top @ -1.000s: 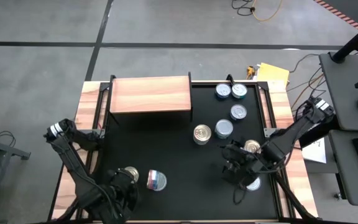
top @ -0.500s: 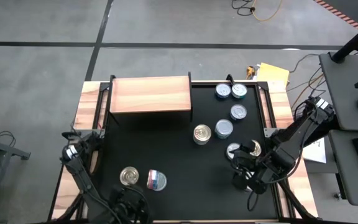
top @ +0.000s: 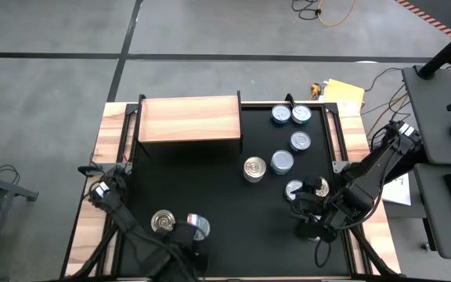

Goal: Stack canned seafood by type on shelf
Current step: Put the blue/pink tuna can on the shelf

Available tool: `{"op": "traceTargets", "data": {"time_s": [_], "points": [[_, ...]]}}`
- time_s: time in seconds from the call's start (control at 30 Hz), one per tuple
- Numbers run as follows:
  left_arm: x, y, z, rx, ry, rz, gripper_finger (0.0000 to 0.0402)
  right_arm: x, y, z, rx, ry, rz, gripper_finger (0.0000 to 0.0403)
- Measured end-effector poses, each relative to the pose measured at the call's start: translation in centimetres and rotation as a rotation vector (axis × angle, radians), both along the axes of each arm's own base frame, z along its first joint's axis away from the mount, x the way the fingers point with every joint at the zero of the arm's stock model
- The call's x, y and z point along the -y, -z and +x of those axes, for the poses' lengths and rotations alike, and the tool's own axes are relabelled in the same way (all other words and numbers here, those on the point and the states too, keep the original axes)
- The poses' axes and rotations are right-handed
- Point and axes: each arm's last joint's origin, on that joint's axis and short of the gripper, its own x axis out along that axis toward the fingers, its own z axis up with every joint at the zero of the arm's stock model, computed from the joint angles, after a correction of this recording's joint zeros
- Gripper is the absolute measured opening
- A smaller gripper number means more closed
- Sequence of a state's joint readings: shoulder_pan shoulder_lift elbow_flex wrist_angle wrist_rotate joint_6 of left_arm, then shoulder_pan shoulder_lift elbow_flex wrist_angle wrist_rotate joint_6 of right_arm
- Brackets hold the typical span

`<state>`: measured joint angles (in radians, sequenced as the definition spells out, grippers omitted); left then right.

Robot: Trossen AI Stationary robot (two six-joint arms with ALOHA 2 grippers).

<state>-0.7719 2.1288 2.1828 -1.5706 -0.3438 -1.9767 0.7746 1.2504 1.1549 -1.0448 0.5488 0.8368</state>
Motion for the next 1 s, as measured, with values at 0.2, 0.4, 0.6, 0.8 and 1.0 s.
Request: {"op": "traceTargets", "data": {"time_s": [0.2, 0.4, 0.6, 0.8, 1.0], "points": [[-1.3, -1.2, 1.2, 0.004, 0.011, -0.037, 0.0000, 0.8, -0.5, -0.8, -0.019, -0.001, -0.015, 0.0354], [-1.7, -0.8, 1.5, -0.002, -0.021, -0.033, 0.0004, 1.2, -0.7, -1.2, -0.033, -0.016, -0.041, 0.0354], [-1.8, -0.4, 1.5, -0.040, -0.016, -0.047, 0.0053, 1.2, -0.7, -1.2, -0.044, -0.043, -0.061, 0.0354], [-1.8, -0.3, 1.6, -0.047, -0.023, -0.052, 0.0144, 1.3, -0.7, -1.4, -0.062, -0.048, -0.072, 0.0354], [-2.3, 0.1, 1.9, -0.061, -0.008, -0.030, 0.0249, 1.4, -0.6, -1.5, -0.077, -0.055, -0.088, 0.0354]]}}
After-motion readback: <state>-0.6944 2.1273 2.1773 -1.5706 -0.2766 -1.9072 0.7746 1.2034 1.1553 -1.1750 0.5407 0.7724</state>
